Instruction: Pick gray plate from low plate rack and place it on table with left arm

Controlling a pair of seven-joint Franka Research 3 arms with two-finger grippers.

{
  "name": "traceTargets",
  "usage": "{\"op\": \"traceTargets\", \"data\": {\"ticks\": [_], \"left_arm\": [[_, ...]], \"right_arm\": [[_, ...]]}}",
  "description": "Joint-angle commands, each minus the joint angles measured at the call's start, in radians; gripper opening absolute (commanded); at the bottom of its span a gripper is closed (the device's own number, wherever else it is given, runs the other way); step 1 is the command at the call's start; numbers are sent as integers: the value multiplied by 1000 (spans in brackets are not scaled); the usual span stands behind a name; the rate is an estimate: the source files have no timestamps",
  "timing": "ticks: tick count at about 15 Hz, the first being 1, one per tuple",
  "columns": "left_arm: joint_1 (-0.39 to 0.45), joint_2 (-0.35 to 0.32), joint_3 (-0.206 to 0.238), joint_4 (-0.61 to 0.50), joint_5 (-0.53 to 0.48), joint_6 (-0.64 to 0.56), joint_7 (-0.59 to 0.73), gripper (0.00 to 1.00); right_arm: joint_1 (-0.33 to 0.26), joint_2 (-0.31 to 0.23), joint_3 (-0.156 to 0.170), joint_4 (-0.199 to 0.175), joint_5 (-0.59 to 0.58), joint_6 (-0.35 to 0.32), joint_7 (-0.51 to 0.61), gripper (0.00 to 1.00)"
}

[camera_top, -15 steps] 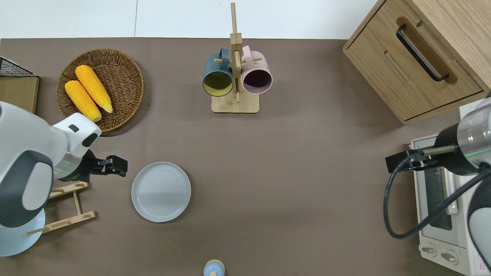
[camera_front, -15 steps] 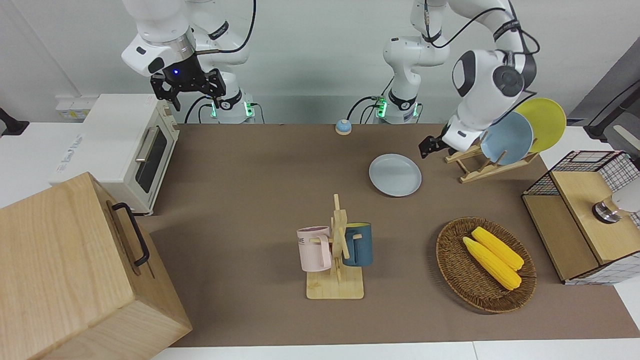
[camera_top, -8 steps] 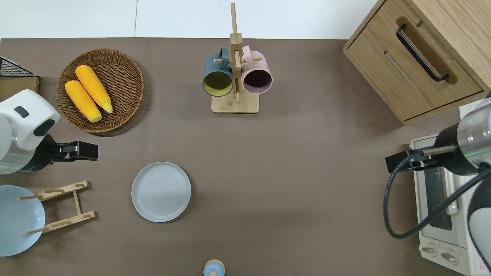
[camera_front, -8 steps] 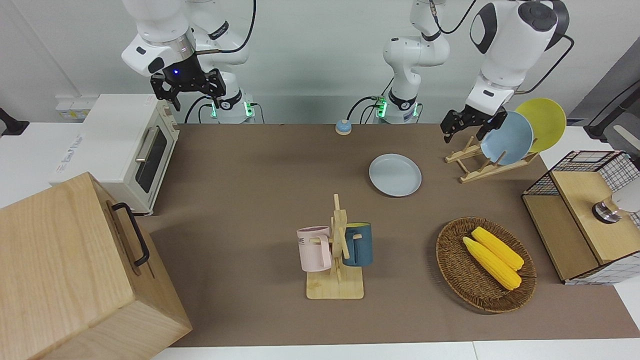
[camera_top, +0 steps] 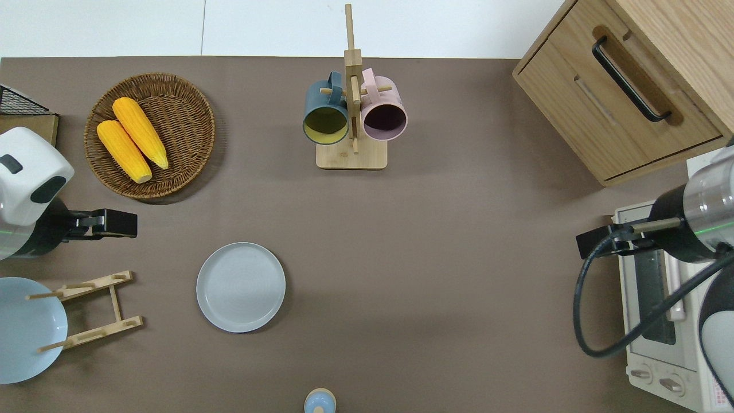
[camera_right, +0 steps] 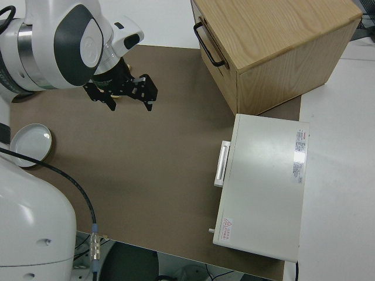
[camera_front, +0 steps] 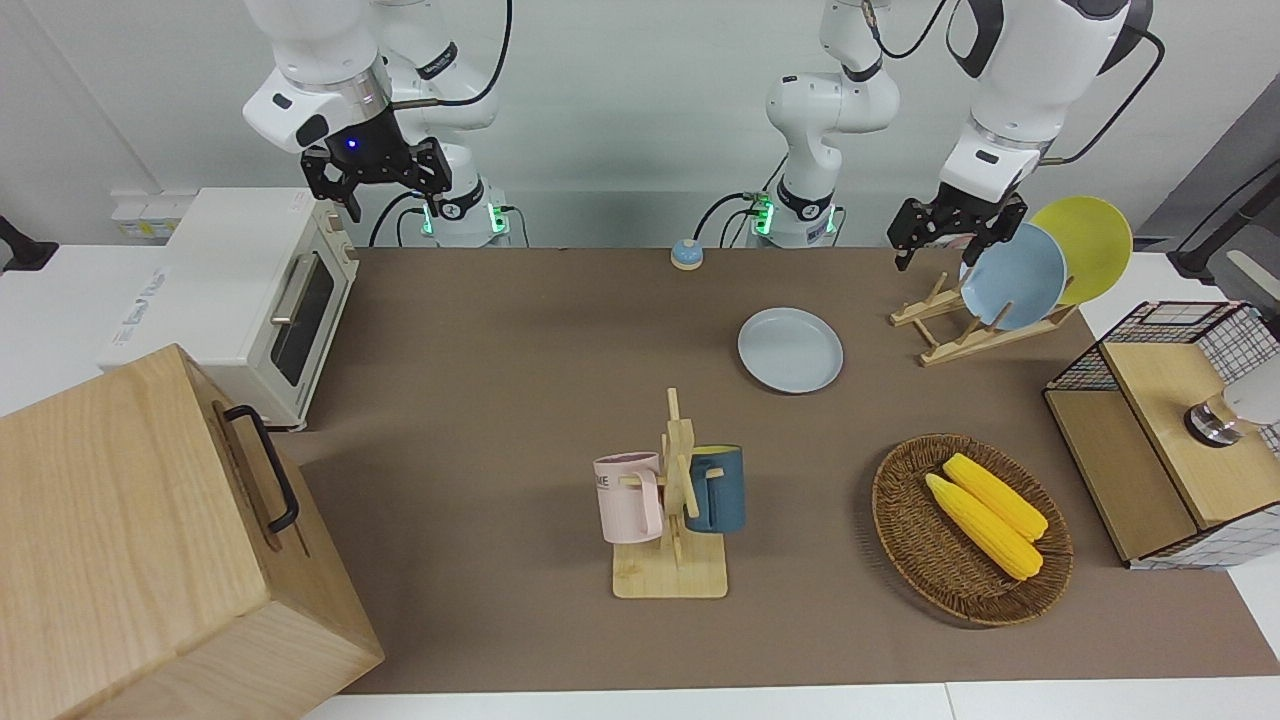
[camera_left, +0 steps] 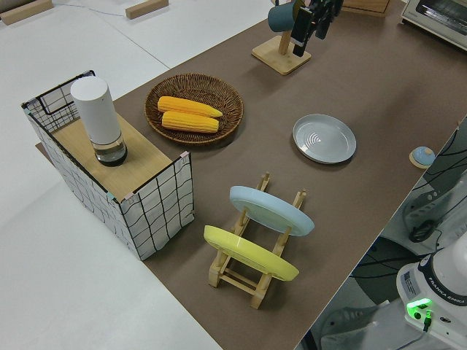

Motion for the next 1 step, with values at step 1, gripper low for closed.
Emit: {"op": "traceTargets", "data": {"ticks": [1], "left_arm": [[-5, 7, -3, 13, 19, -17, -7, 993]], "right_arm": [[-15, -5, 6, 6, 5, -15, -3, 990]]}}
